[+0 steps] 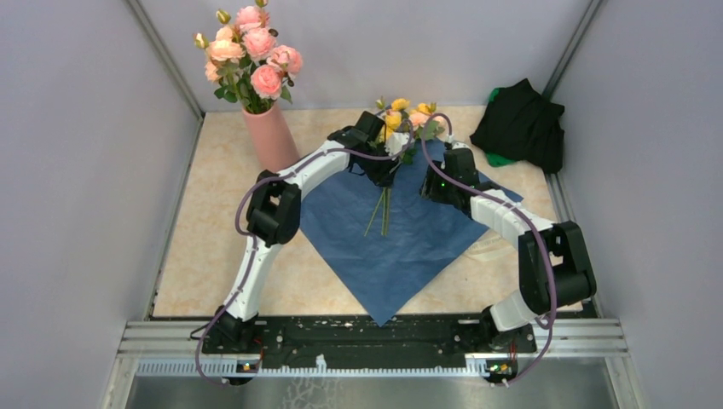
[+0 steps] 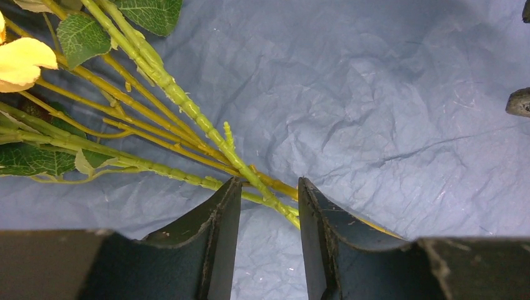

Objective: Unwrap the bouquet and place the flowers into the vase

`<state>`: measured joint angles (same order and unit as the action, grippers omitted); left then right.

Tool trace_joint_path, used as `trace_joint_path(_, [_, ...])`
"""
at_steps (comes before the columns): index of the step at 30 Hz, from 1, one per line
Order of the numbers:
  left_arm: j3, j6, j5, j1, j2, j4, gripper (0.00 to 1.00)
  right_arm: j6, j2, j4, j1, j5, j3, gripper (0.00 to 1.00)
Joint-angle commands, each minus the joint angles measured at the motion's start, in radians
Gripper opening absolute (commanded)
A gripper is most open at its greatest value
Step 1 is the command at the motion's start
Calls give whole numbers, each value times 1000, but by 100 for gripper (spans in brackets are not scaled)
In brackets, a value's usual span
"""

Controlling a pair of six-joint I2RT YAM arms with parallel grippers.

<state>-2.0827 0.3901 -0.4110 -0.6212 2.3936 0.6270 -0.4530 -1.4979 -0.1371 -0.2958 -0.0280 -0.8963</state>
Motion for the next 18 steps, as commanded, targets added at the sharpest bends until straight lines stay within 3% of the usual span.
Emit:
trace_joint_path(1, [1,-1,-11,-4,19,-13,45,14,41,49,6,-3,9,48])
trace_joint_path(7, [11,-2,-5,-5,12,-21,23,14,41,53,7,-5,13,48])
trace_joint_path(10, [27,-2,10,-4,0,-39,3,14,40,54,7,-4,17,48])
trace_joint_path(11, [36,-6,14,-5,-7,-50,0,14,40,56,7,-5,17,48])
trace_joint_path(16, [64,-12,-16,-4,-23,-68,2,14,37,60,7,-5,20,48])
trace_joint_path(18, [53,-14,-22,-4,-14,-53,21,14,37,62,7,-6,21,48])
